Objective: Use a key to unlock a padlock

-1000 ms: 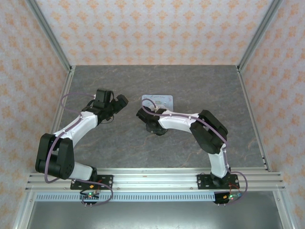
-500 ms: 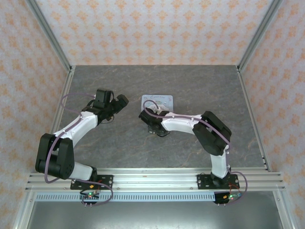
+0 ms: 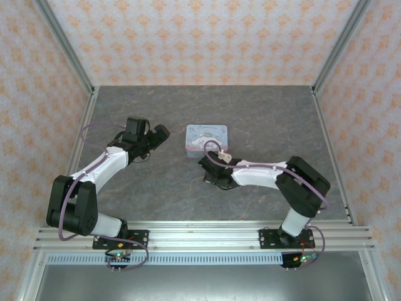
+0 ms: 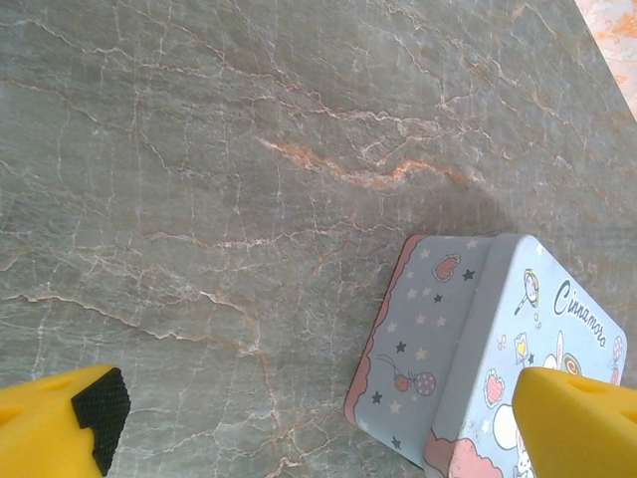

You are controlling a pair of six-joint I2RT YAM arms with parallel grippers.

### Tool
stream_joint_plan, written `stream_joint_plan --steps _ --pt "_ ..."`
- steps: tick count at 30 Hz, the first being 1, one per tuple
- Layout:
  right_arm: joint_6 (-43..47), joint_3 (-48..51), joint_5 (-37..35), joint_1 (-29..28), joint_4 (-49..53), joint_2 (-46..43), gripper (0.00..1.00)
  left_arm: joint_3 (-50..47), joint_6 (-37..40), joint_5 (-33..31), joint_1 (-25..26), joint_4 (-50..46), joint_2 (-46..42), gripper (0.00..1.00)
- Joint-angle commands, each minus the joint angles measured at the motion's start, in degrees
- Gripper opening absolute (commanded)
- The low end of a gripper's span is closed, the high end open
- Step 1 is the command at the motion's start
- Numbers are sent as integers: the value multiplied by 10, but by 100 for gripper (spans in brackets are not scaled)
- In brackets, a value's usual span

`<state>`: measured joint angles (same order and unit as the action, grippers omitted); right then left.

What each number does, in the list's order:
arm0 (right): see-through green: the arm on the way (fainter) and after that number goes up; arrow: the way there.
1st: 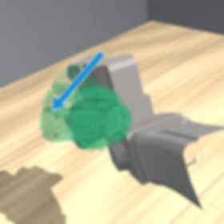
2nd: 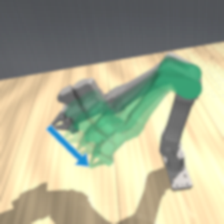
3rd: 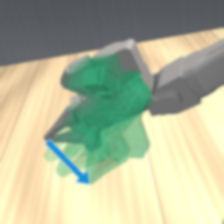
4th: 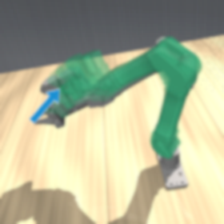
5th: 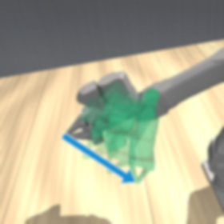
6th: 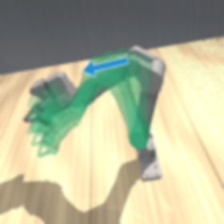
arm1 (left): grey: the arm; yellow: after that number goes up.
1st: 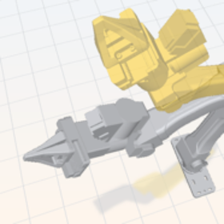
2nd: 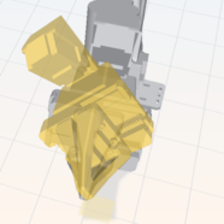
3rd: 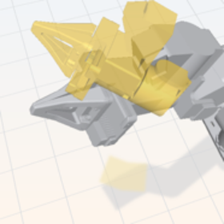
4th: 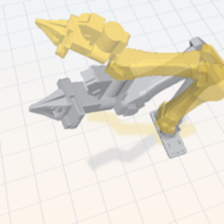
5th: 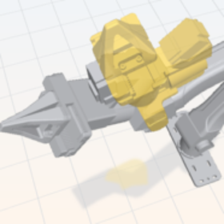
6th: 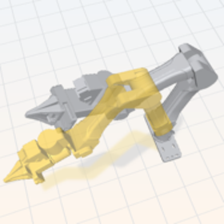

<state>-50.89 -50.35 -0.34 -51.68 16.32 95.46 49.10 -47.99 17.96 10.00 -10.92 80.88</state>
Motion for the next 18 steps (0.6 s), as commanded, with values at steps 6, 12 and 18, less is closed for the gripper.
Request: stream_joint_plan --steps 6,12,18 --pt "-41 107 60 47 -130 -93 0 -4 -17 28 9 0 -29 100" --pt "-60 132 87 74 -163 -134 0 9 -33 29 47 1 -21 100" --pt "-70 127 119 97 -189 -175 0 29 -60 42 96 9 -1 100"
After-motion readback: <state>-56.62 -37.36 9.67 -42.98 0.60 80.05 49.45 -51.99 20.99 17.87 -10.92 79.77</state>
